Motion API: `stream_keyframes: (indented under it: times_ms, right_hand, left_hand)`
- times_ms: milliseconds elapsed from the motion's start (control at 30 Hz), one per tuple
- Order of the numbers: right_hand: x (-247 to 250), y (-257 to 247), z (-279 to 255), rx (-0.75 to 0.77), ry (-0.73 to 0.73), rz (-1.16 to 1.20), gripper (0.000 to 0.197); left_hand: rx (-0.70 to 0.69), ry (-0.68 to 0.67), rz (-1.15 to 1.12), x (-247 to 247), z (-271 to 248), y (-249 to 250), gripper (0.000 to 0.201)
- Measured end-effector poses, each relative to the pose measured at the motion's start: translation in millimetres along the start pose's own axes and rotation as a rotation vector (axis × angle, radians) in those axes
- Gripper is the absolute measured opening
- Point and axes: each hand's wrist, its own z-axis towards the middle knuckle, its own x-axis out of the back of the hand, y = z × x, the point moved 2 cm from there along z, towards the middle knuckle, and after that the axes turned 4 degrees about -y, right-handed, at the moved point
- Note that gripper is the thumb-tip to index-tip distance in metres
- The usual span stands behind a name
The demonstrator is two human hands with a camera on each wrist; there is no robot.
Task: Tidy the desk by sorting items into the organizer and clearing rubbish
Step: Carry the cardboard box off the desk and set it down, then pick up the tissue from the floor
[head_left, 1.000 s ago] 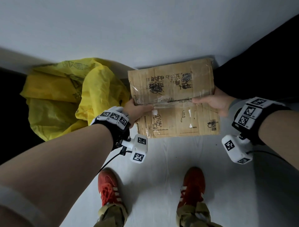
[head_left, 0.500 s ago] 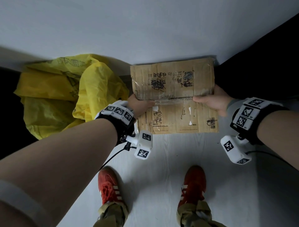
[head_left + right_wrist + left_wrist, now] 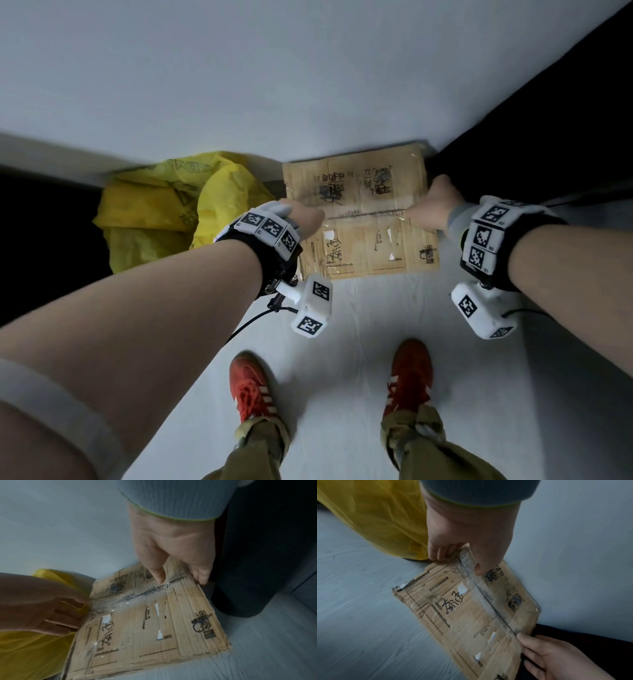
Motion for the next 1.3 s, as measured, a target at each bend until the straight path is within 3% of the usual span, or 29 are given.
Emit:
stream_keyframes:
  times_ms: [133, 233, 300, 367, 467, 533, 633, 667, 767, 867, 1100, 1200, 1300]
  right_hand:
    - [23.8, -25.9, -42.0, 0.042, -0.024, -0.010, 0.055]
    - [45.2, -57.6, -82.4, 0.138, -0.098, 0.013, 0.030]
    - [53.8, -75.1, -102.2, 0.188, -0.139, -0.027, 0.034]
    - [69.5, -112.2, -161.2, 0.215, -0.163, -0.080, 0.044]
    - [81.5, -160.2, -251.6, 0.313, -0.196, -0.202, 0.022]
    - [81.9, -184.2, -295.7, 0.377, -0.248, -0.280, 0.022]
    - [61.7, -239.3, -383.7, 0.544, -0.364, -0.438, 0.021]
    - [49.1, -256.6, -409.4, 0.597, -0.402, -0.515, 0.021]
    - [9.6, -287.2, -467.9, 0.690, -0.498, -0.751, 0.024]
    - [-30.7, -308.3, -526.8, 0.758, -0.590, -0.927, 0.026]
    - [-150.7, -356.0, -712.1, 1.015, -0.632, -1.393, 0.024]
    - [-220.9, -374.5, -803.5, 1.121, -0.635, -1.468, 0.024]
    - [-288.6, -382.3, -881.1, 1.215, -0.645, -1.535, 0.027]
  left_hand:
    - [-0.055, -0.045, -0.081, 36.2, -48.0, 16.0, 0.034]
    - [-0.089, -0.027, -0.176, 80.3, -92.8, 16.5, 0.037]
    - [-0.112, -0.029, -0.199, 104.9, -124.2, 12.1, 0.033]
    - [-0.121, -0.006, -0.206, 141.2, -165.0, -5.2, 0.033]
    - [-0.137, -0.007, -0.285, 185.2, -228.1, -41.8, 0.033]
    - [-0.109, -0.033, -0.314, 202.1, -259.1, -63.2, 0.038]
    - [-0.042, -0.084, -0.409, 240.9, -324.0, -136.8, 0.067]
    - [-0.022, -0.097, -0.450, 250.0, -344.2, -166.8, 0.069]
    - [0.028, -0.061, -0.538, 262.9, -394.5, -236.2, 0.044]
    - [0.075, 0.002, -0.591, 273.0, -439.8, -304.8, 0.033]
    - [0.229, 0.130, -0.765, 282.0, -546.6, -512.0, 0.029]
    - [0.287, 0.231, -0.899, 276.1, -595.3, -620.2, 0.026]
    - [0.384, 0.325, -1.036, 254.6, -639.1, -716.7, 0.035]
